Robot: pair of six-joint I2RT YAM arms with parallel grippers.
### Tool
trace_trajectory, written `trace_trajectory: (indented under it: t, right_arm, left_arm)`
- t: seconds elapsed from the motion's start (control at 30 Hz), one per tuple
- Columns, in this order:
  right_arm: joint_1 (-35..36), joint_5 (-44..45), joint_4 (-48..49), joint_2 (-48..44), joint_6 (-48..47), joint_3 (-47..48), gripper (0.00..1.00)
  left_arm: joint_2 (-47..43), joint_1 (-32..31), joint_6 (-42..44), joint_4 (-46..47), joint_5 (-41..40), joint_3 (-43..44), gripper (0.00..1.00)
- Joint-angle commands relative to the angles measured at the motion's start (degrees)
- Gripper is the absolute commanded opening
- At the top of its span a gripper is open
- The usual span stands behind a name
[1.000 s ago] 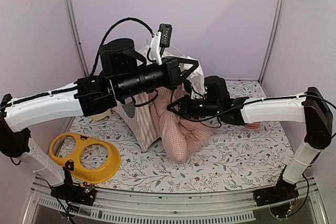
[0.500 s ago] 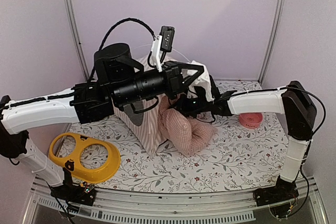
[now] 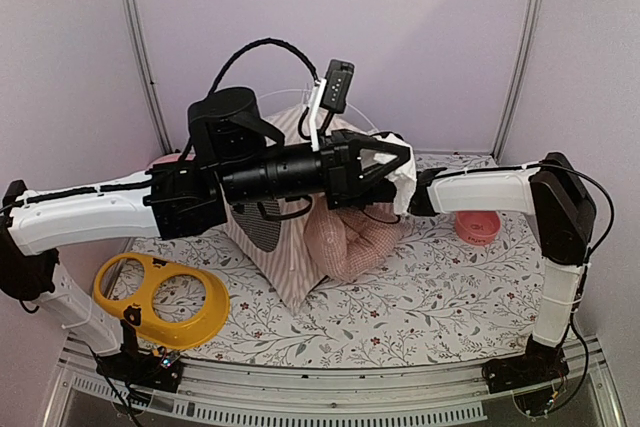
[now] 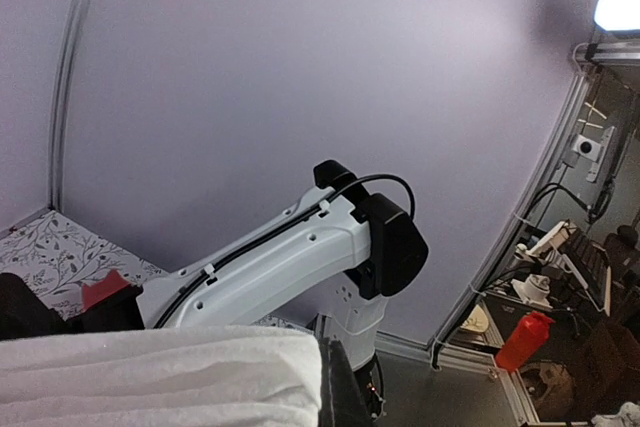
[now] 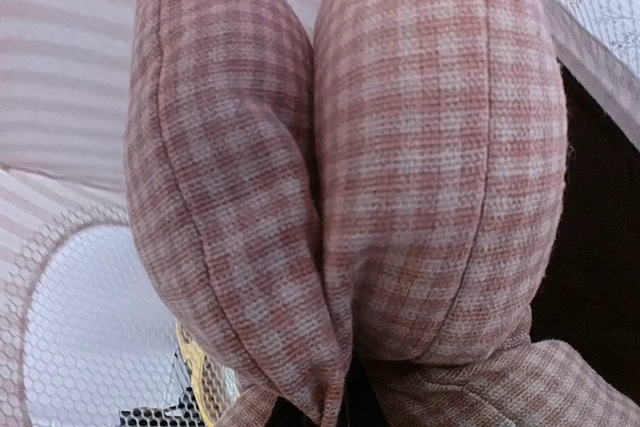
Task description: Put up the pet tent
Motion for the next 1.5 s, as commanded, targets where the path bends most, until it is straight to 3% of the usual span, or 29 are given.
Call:
trace_trajectory:
  t: [0.0, 0.3, 0.43, 0.5, 0.57, 0.67, 0.8, 0.87, 0.97, 1.07, 1.13, 1.3, 1.37, 1.47]
  right_arm:
    - [-1.0, 2.9, 11.1, 0.2, 2.4, 1.2, 0.0]
    - [-1.6, 5.2, 21.2, 6.0, 4.7, 4.6, 0.0]
    - [-3.3, 4.7, 32.9, 7.7, 10.2, 1.1, 0.0]
    - [-4.1, 4.1, 33.6, 9.4, 14.4, 1.8, 0.0]
    - [-4.3, 4.6, 31.0, 10.2, 15.5, 3.5, 0.0]
    - [-2.5, 12.1, 17.9, 9.5, 9.4, 7.8, 0.0]
    - [-0.8, 19.5, 11.5, 10.6, 5.0, 7.5, 0.0]
    - [-0.9, 19.3, 6.2, 12.9, 5.7, 9.3, 0.0]
    - [-0.9, 17.5, 0.7, 16.6, 5.6, 11.7, 0.0]
    - [-0.8, 14.6, -2.7, 19.5, 5.7, 13.7, 0.0]
    - [-0.8, 13.7, -5.0, 20.5, 5.3, 14.8, 0.0]
    - [-0.8, 12.8, -6.4, 20.1, 5.3, 12.7, 0.0]
    - [-0.9, 11.9, -6.8, 20.3, 5.0, 12.8, 0.0]
    - [-1.1, 10.9, -6.7, 20.2, 4.9, 12.8, 0.0]
  left_arm:
    - [0.2, -1.4, -1.4, 6.0, 7.2, 1.0, 0.0]
    - [2.6, -1.3, -2.8, 6.2, 15.9, 3.2, 0.0]
    - [3.1, -0.9, -4.8, 8.4, 20.3, 2.6, 0.0]
    - [3.0, -0.7, -5.4, 8.7, 21.5, 2.6, 0.0]
    - [2.0, -0.3, -5.2, 8.1, 20.3, 1.9, 0.0]
    - [-0.7, 1.0, -4.6, 6.7, 16.0, -0.4, 0.0]
    - [-4.6, 5.6, -5.4, 4.2, 10.6, -3.2, 0.0]
    - [-5.6, 8.2, -5.7, -1.8, 5.6, -2.7, 0.0]
    - [-3.9, 11.9, -3.0, -12.4, 0.5, 0.0, 0.12]
    - [2.0, 15.8, -0.7, -22.7, -5.3, 4.7, 0.09]
    - [2.9, 18.4, -1.5, -24.6, -11.0, 4.8, 0.08]
    - [-1.1, 25.3, -3.5, -16.6, -13.5, -3.0, 0.27]
    - [-1.3, 26.1, -2.2, -17.5, -14.3, -3.2, 0.37]
    - [-1.5, 26.0, -1.0, -20.8, -17.3, -4.0, 0.44]
